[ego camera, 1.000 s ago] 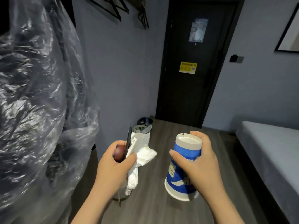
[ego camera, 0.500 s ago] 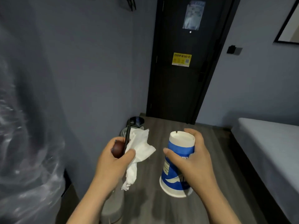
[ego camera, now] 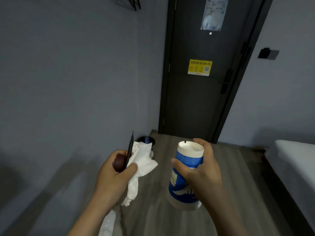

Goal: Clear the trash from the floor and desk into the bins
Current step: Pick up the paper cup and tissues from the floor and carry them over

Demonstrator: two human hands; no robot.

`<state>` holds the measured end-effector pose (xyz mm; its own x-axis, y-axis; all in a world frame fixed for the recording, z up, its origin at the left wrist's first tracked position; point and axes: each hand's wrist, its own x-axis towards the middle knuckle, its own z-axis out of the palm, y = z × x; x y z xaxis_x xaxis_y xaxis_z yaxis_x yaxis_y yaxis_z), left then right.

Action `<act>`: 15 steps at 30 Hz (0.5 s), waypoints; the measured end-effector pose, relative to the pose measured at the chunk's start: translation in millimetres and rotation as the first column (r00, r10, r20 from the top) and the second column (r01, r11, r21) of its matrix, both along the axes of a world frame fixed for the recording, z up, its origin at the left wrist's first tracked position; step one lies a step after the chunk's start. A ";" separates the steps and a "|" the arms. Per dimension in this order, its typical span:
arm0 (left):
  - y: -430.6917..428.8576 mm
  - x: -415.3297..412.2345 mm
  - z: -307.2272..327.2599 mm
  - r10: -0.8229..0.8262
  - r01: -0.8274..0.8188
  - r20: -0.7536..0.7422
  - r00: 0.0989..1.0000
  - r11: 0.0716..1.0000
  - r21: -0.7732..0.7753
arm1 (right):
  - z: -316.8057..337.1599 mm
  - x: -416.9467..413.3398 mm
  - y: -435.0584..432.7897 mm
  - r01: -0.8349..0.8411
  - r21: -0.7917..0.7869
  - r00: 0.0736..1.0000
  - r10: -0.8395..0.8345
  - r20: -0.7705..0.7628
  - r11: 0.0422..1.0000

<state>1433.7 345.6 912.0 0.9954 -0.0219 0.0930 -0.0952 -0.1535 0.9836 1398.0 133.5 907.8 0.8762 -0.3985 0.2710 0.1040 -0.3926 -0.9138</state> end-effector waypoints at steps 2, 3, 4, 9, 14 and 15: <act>-9.6 28.8 -8.2 0.010 -0.010 0.000 1.000 1.000 0.014 | -6.0 26.4 -12.6 -0.003 -0.022 1.000 0.004 0.004 1.000; -14.3 44.7 -12.2 0.020 -0.020 -0.001 1.000 1.000 0.021 | -9.1 40.8 -18.7 -0.008 -0.028 1.000 0.008 -0.002 1.000; -19.4 61.6 -16.3 0.027 -0.027 -0.002 1.000 0.999 0.030 | -12.2 55.9 -24.9 -0.014 -0.032 1.000 0.013 -0.011 0.999; -47.1 154.5 -35.7 0.031 -0.032 0.007 0.999 0.999 0.043 | -27.3 145.1 -49.9 -0.003 -0.032 0.999 0.002 -0.054 0.999; -63.4 261.9 -47.7 0.080 -0.080 -0.031 0.996 0.996 0.027 | -29.1 250.8 -68.3 -0.008 -0.040 0.990 0.003 -0.138 0.999; -66.1 283.1 -47.9 0.087 -0.086 -0.044 0.995 0.996 0.028 | -27.1 271.1 -71.4 -0.014 -0.044 0.988 0.007 -0.153 0.999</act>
